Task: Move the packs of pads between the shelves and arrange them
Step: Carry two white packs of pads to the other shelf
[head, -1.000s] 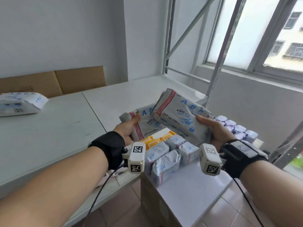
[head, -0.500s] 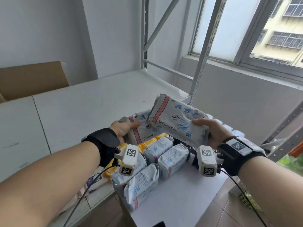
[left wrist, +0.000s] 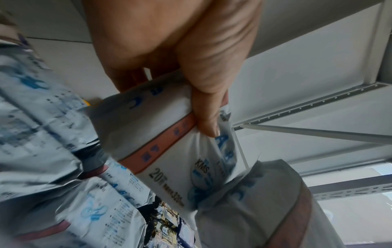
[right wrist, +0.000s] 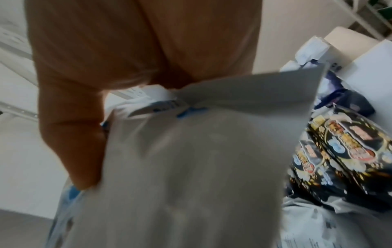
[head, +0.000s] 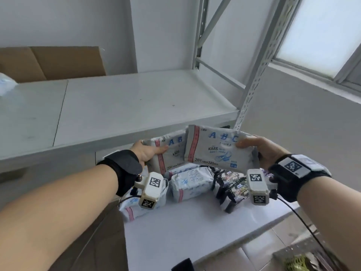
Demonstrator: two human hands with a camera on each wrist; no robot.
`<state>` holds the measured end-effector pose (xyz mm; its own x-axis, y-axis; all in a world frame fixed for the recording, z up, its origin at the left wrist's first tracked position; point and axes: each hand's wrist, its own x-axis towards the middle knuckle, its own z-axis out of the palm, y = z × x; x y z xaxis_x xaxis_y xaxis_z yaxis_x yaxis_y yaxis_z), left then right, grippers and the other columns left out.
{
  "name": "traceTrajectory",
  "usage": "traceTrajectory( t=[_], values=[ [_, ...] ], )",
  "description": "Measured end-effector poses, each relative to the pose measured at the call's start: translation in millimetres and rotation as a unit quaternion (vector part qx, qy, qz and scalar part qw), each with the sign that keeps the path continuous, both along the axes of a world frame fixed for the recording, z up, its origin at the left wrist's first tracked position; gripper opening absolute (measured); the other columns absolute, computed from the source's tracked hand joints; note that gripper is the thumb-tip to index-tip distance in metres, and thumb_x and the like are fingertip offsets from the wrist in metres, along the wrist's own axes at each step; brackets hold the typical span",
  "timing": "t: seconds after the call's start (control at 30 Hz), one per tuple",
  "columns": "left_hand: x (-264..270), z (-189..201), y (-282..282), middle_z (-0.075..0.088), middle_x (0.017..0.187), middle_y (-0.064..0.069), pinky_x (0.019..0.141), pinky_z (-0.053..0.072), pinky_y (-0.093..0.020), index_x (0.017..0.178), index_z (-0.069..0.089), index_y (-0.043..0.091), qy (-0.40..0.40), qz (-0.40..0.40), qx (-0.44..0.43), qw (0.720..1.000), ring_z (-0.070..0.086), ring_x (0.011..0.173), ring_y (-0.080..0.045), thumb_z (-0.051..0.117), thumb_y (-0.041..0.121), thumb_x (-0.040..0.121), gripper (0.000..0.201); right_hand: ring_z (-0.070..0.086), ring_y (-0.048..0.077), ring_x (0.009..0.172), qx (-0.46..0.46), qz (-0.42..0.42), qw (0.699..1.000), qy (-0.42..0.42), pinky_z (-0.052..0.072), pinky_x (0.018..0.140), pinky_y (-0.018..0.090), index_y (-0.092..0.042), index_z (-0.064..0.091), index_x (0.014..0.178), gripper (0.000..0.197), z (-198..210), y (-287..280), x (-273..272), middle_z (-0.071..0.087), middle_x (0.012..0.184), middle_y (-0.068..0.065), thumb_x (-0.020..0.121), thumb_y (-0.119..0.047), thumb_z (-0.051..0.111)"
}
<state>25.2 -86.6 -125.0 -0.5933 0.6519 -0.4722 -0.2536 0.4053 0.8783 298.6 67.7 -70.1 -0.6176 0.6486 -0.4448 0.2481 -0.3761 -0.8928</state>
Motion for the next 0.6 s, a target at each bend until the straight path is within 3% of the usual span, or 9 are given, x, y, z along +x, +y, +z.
traceTrajectory(
  t=[0.1,0.2,0.23,0.33,0.4,0.43,0.5,0.6],
  values=[
    [24,-9,-19,0.065,0.117,-0.019,0.086,0.053,-0.038,0.120,0.056,0.002,0.015,0.023,-0.028,0.999,0.066,0.096,-0.030,0.084,0.010,0.066,0.061,0.055,0.049,0.114,0.049,0.028,0.997,-0.051,0.046,0.092,0.062,-0.006,0.056,0.127,0.058,4,11,13,0.059,0.123,0.030,0.069,-0.002,0.060],
    [42,-24,-42,0.066,0.114,-0.019,0.074,0.056,-0.030,0.089,0.061,0.010,0.034,0.034,-0.051,0.998,0.065,0.080,-0.025,0.082,0.002,0.067,0.032,0.062,0.047,0.103,0.092,0.030,0.991,-0.095,0.051,0.084,0.061,-0.004,0.057,0.122,0.060,-1,18,16,0.064,0.114,0.028,0.063,0.002,0.069],
    [48,-30,-51,0.065,0.115,-0.019,0.073,0.055,-0.026,0.090,0.061,0.009,0.053,0.035,-0.074,0.995,0.065,0.082,-0.025,0.083,0.003,0.066,0.033,0.065,0.045,0.098,0.101,0.032,0.988,-0.111,0.054,0.079,0.057,-0.003,0.057,0.120,0.066,-6,19,16,0.066,0.111,0.027,0.056,0.003,0.073],
    [58,-49,-72,0.059,0.125,-0.013,0.090,0.048,-0.027,0.124,0.052,0.007,0.099,0.038,-0.155,0.982,0.058,0.111,-0.026,0.088,0.018,0.061,0.073,0.069,0.039,0.087,0.127,0.043,0.979,-0.156,0.057,0.066,0.043,-0.009,0.060,0.113,0.074,-27,16,12,0.069,0.102,0.022,0.043,-0.003,0.081],
    [61,-59,-85,0.053,0.132,-0.008,0.096,0.044,-0.027,0.136,0.043,0.012,0.088,0.038,-0.177,0.980,0.052,0.119,-0.025,0.089,0.023,0.060,0.089,0.069,0.035,0.084,0.147,0.051,0.971,-0.183,0.056,0.061,0.036,-0.017,0.060,0.110,0.084,-44,11,6,0.070,0.099,0.017,0.030,-0.013,0.082],
    [62,-65,-92,0.051,0.134,-0.007,0.099,0.042,-0.027,0.138,0.041,0.013,0.084,0.037,-0.185,0.978,0.050,0.121,-0.025,0.089,0.024,0.059,0.093,0.070,0.035,0.083,0.147,0.057,0.969,-0.192,0.056,0.061,0.035,-0.019,0.059,0.111,0.089,-54,8,4,0.069,0.099,0.016,0.026,-0.015,0.082],
    [64,-78,-104,0.050,0.136,-0.007,0.106,0.040,-0.032,0.140,0.040,0.011,0.080,0.037,-0.201,0.976,0.049,0.124,-0.024,0.090,0.023,0.058,0.097,0.069,0.038,0.086,0.134,0.076,0.965,-0.210,0.059,0.068,0.045,-0.020,0.056,0.114,0.092,-74,3,-1,0.068,0.101,0.018,0.027,-0.012,0.083],
    [69,-99,-121,0.051,0.134,-0.009,0.107,0.040,-0.033,0.141,0.038,0.008,0.077,0.047,-0.218,0.972,0.050,0.122,-0.024,0.090,0.017,0.058,0.097,0.067,0.040,0.090,0.131,0.108,0.956,-0.239,0.057,0.078,0.053,-0.018,0.053,0.120,0.084,-99,-7,-7,0.064,0.107,0.019,0.044,0.001,0.082]
  ],
)
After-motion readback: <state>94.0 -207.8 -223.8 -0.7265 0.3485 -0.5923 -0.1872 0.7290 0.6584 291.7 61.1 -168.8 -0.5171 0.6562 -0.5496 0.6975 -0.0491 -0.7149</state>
